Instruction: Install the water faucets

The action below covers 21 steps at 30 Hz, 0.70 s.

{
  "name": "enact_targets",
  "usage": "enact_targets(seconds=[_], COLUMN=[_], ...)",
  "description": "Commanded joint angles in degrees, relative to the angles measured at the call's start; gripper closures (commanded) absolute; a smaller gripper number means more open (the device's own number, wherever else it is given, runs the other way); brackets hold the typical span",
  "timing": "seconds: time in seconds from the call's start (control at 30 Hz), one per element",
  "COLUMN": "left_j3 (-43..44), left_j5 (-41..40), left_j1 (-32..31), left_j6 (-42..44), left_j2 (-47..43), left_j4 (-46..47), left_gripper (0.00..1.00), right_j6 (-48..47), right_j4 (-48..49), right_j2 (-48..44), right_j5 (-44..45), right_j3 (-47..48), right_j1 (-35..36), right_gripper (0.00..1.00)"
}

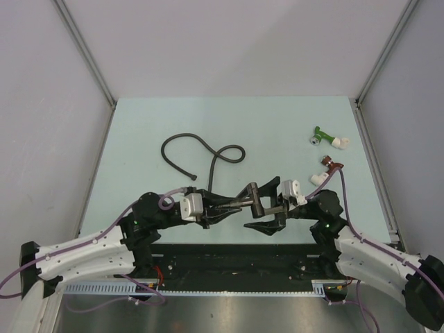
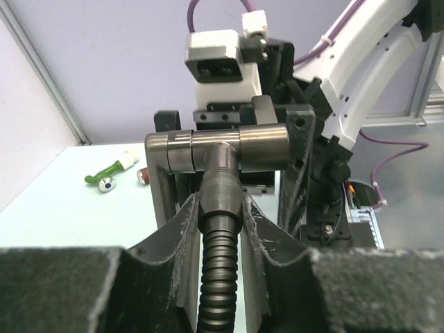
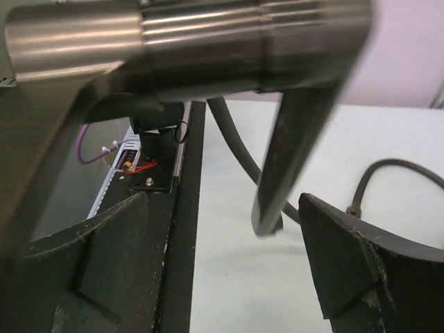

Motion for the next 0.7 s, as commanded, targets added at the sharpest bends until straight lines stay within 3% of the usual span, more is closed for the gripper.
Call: enact_targets(seconds=[0.0, 0.23, 0.33, 0.67], left_j3=[4.9, 5.4, 5.3, 5.5], left_j5=[-0.7, 0.3, -0.4, -2.5], left_j1=[-0.1, -0.1, -0.1, 0.0], left_j6=[-3.3, -5.2, -5.0, -2.2], left_j2=[1.6, 2.4, 1.7, -1.6], left_j4=[11.9, 15.1, 15.1, 9.7], left_gripper=[1.00, 1.00, 1.00, 1.00], right_j6=[-2.8, 0.1, 1.8, 5.2], right_j4=[14.7, 24.3, 28.2, 33.1], right_j2=[4.8, 12.5, 14.9, 16.6], right_j5=[5.1, 7.8, 7.3, 6.7], right_j3=[0.4, 0.2, -0.1, -2.8], right_j1=[3.3, 4.6, 4.7, 3.1], right_gripper=[0.07, 0.12, 0.24, 0.88])
